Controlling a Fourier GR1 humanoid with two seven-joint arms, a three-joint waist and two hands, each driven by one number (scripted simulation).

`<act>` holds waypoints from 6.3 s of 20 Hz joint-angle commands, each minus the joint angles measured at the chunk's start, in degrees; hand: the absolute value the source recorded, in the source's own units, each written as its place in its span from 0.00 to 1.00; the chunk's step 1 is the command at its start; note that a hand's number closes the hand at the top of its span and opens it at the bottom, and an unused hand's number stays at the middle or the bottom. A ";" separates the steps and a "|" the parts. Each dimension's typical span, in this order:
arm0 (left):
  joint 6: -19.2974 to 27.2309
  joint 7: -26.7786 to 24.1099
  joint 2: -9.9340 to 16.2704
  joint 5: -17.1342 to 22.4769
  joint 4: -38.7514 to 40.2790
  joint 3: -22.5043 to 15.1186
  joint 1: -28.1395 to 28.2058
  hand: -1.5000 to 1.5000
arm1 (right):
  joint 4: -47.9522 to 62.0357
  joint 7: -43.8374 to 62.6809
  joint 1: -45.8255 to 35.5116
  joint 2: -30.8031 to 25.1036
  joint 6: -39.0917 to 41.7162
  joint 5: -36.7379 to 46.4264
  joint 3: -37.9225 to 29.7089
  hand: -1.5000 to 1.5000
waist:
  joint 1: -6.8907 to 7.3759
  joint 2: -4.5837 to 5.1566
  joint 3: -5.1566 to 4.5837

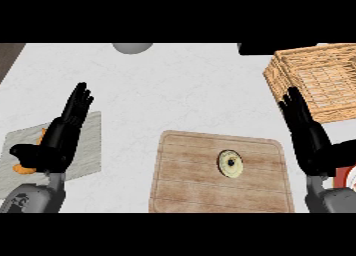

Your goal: Pick the cupcake from the cutting board and place it in the basket

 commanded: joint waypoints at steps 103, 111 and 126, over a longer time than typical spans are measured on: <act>-12.45 16.98 -2.70 -6.51 5.06 16.73 -0.51 0.50 | -17.25 31.36 8.40 10.73 22.18 58.99 11.37 0.00 | 0.62 0.40 -0.93; -15.35 17.93 -0.79 -5.83 8.85 19.57 -4.47 0.50 | -15.02 29.31 11.73 9.35 21.43 62.60 9.59 0.00 | 0.43 0.40 -0.93; -12.68 17.39 -4.02 -9.18 10.19 19.44 -7.12 0.50 | 2.93 25.12 2.13 15.44 19.61 72.13 12.57 1.00 | 0.48 0.48 -0.93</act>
